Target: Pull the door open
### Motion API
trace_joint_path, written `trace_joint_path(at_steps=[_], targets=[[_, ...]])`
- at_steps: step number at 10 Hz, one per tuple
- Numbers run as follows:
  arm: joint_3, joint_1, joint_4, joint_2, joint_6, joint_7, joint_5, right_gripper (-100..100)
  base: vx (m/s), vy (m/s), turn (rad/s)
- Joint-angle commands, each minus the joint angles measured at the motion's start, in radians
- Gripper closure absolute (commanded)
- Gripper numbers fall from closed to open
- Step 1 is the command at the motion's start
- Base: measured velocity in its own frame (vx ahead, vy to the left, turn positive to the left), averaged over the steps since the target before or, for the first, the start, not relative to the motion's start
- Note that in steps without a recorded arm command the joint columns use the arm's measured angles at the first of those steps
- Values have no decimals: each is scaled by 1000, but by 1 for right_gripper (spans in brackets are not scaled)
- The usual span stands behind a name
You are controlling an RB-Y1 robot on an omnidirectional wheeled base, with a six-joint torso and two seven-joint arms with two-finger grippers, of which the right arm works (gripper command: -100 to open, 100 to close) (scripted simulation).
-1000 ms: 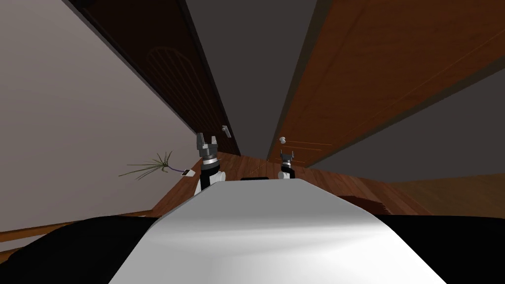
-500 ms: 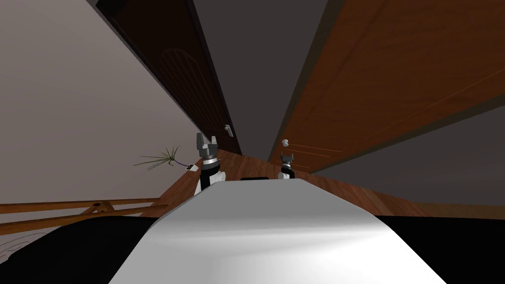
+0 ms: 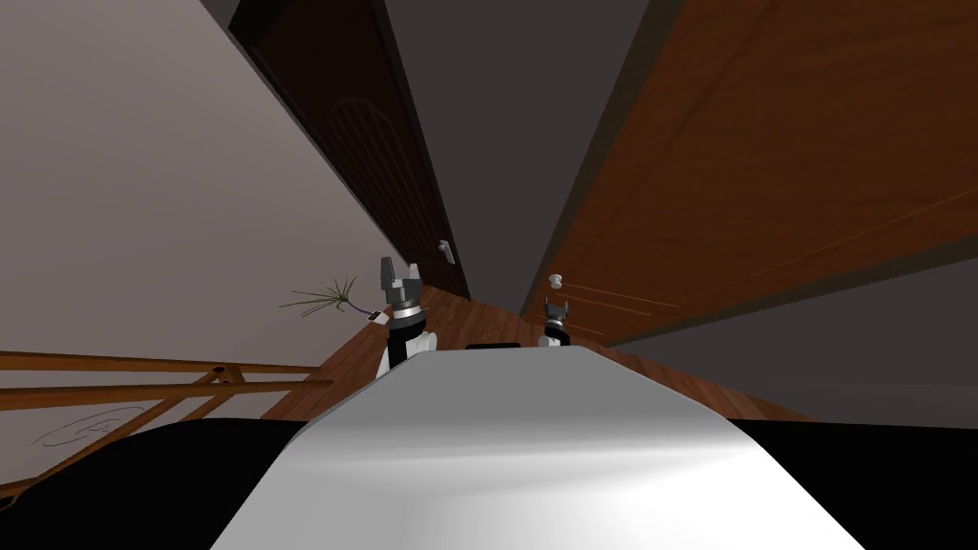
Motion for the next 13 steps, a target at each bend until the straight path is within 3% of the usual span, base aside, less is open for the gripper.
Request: trace_joint_path(at_steps=[1, 6, 7, 8, 11, 13], targets=[[6, -13, 42, -4, -11, -36, -24, -100, 35, -98, 187], [21, -41, 139, -12, -38, -116, -80, -100, 28, -101, 159], [19, -35, 123, -12, -32, -105, -74, -100, 7, -36, 19], [16, -26, 138, -44, -37, -145, -82, -100, 123, -16, 77], [12, -11, 159, -91, -44, -201, -91, -100, 175, 3, 67], [8, 2, 179, -135, -50, -254, -100, -100, 168, -19, 75]])
